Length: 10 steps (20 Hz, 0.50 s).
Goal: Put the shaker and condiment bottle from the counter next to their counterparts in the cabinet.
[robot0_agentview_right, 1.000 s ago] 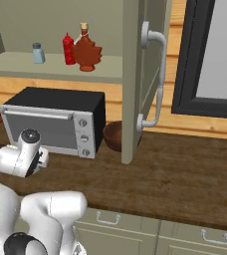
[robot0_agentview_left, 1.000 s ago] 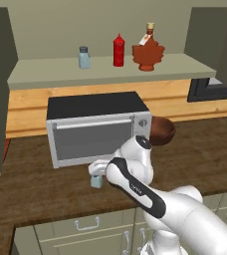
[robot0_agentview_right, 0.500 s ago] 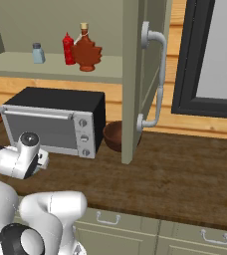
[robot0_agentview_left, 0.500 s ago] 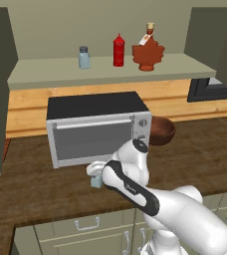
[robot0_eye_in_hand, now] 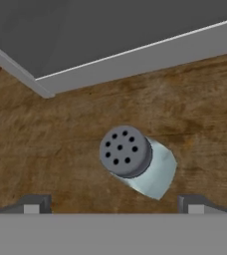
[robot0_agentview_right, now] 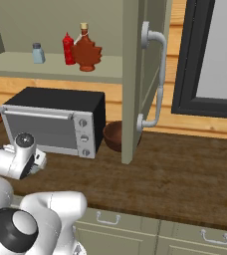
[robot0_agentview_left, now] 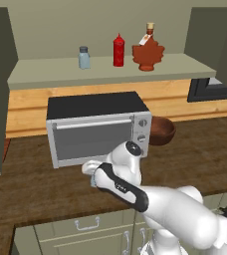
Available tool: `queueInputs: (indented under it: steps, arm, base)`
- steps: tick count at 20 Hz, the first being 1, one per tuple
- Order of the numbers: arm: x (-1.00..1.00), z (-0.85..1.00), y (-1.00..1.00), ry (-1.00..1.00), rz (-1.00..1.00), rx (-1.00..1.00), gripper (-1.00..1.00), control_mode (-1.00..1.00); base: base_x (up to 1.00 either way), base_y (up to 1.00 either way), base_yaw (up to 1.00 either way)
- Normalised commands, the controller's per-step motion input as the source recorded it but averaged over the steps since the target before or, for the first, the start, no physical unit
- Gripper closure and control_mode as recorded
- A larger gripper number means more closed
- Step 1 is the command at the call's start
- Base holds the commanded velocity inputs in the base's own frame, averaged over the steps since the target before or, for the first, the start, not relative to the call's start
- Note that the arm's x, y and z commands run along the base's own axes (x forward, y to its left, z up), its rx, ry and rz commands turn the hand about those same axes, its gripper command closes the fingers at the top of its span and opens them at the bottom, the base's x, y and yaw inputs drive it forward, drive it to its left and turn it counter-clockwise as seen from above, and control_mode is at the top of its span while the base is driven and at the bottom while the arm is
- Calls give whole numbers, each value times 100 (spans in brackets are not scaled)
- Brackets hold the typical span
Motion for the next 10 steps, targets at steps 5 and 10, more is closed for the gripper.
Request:
queueInputs:
  steps: [5,10]
  arm:
    - [18,-11,0,0,0,2,-100,-100]
    - [14,-24,0,0,0,0,-100,-100]
  base:
    - [0,0,0]
    - [0,0,0]
